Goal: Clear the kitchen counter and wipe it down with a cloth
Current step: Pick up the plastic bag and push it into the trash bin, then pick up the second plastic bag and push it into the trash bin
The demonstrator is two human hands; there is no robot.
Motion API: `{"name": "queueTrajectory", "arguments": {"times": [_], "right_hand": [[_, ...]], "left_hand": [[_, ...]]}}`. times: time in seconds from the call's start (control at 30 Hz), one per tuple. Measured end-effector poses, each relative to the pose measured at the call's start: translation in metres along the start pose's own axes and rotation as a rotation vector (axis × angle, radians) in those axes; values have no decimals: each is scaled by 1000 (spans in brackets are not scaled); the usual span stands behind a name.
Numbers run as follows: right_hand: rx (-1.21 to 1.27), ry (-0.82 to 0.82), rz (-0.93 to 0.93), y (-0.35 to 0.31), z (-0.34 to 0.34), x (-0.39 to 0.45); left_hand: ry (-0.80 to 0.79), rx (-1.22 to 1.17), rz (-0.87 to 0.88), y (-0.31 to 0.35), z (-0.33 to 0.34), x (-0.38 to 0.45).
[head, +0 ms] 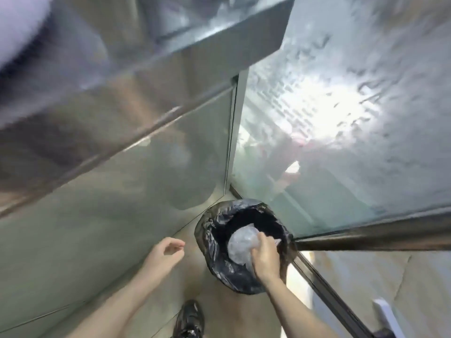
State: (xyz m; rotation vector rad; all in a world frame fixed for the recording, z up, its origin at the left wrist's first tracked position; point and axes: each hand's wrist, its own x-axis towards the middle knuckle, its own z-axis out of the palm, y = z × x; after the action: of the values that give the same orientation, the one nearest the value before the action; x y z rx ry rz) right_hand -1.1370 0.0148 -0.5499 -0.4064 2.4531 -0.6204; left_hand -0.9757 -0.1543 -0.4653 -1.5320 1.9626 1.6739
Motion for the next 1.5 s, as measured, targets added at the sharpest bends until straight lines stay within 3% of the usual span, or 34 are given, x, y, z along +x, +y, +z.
{"name": "queueTrajectory", "arguments": {"times": [0.1,0.23,0.3,0.47,0.6,0.77,0.97,1.1,1.3,1.5], "right_hand": [[-44,-53,33,25,53,38],[-40,-376,104,51,91,74],[19,-427,111,52,88,77],[42,-320,-5,16,15,38],[144,-369,12,-43,-72,-18],[170,-395,-96,-120,-176,-102],[49,-526,-426,-218,-264,-196],[-28,-574,-651,-286,-288,-263],[-123,-680,-950,-370,-270,-377],[-234,-873,-1210,-422,-210,-515]], "left_hand": [[0,8,17,-30,9,45],[18,-22,26,-54,19,66],[7,-41,16,-52,19,59],[-18,-83,2,-12,4,-3],[-34,-147,12,42,-23,-78],[-29,-185,25,95,-66,-177],[172,-236,102,131,-128,-297],[303,-311,150,138,-165,-376],[534,-415,144,110,-214,-493],[807,-535,41,20,-251,-620]]}}
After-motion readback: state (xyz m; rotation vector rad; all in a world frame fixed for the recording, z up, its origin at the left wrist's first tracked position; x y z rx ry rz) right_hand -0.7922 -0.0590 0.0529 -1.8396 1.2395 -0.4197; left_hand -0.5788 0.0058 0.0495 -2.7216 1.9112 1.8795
